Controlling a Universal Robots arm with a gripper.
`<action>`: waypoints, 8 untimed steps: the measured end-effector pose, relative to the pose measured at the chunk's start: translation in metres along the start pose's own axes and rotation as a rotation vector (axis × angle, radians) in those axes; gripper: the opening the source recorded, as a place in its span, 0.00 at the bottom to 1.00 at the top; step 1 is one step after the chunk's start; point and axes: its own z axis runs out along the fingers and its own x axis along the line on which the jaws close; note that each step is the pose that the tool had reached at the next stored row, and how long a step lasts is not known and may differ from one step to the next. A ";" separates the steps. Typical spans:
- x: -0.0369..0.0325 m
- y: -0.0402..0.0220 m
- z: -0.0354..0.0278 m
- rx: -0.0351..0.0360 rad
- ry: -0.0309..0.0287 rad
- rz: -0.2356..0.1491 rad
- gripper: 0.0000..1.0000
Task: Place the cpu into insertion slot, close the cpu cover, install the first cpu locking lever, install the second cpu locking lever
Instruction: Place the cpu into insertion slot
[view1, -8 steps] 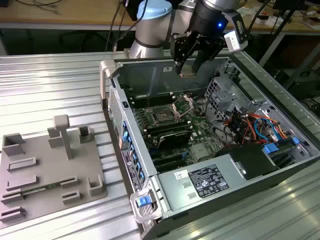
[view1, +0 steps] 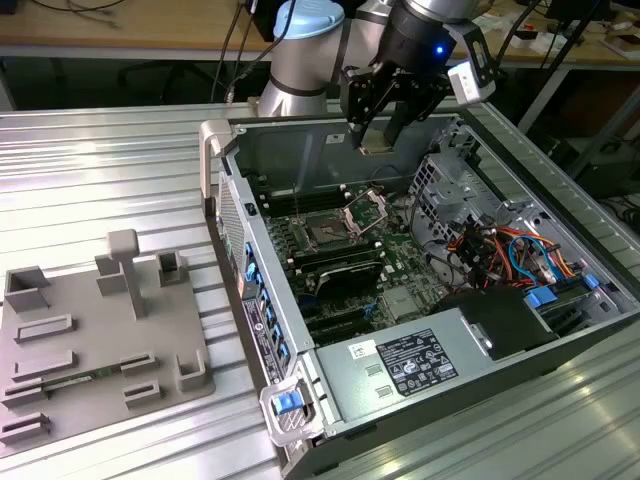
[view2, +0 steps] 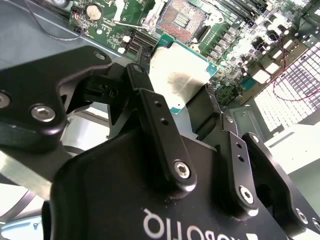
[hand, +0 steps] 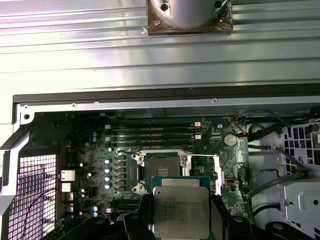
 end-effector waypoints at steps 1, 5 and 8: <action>0.0002 0.0000 0.0000 0.0000 0.0000 0.000 0.55; 0.0012 0.0000 0.0000 -0.0001 -0.0003 0.004 0.55; 0.0044 -0.0001 0.0001 -0.0001 -0.0005 0.005 0.55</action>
